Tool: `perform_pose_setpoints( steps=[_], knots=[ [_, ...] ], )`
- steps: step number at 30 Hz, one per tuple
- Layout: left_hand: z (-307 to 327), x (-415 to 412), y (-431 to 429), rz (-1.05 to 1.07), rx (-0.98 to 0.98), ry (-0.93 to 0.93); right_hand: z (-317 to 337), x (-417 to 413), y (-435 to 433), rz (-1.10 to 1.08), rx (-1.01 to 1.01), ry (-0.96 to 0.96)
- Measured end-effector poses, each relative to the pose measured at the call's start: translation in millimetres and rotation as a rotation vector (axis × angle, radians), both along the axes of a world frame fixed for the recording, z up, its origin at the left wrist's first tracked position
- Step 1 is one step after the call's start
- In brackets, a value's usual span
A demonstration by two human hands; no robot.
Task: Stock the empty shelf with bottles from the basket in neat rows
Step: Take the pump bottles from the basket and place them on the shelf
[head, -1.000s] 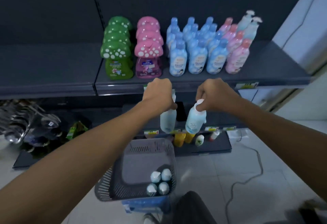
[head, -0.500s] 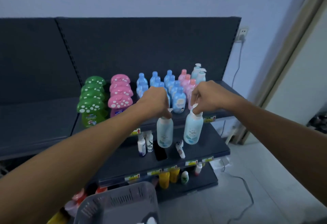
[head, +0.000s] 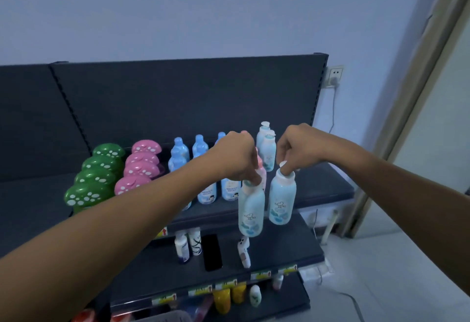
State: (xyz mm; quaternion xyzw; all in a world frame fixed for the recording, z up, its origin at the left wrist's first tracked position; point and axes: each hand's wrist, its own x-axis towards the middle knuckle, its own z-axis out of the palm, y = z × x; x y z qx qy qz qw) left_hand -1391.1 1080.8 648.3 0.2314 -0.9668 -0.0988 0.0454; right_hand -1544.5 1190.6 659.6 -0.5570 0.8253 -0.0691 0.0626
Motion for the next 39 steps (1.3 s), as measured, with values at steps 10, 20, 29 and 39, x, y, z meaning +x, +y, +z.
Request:
perform_pose_setpoints(
  steps=[10,20,29,39],
  knots=[
    [-3.0,-90.1,8.9,0.100,0.046,0.073,7.9,-96.7,-18.7,0.084,0.054,-0.017],
    [-11.1,-145.4,3.0,0.192,0.025,0.050,-8.2,-160.2,-55.2,0.160,0.038,-0.036],
    [-29.3,-171.0,-4.5,0.237,0.008,0.091,-27.5,-172.9,-84.8,0.181,0.042,-0.079],
    [-46.9,-183.8,-13.2,0.294,-0.058,0.130,-39.4,-179.8,-107.4,0.199,0.034,-0.102]
  ],
)
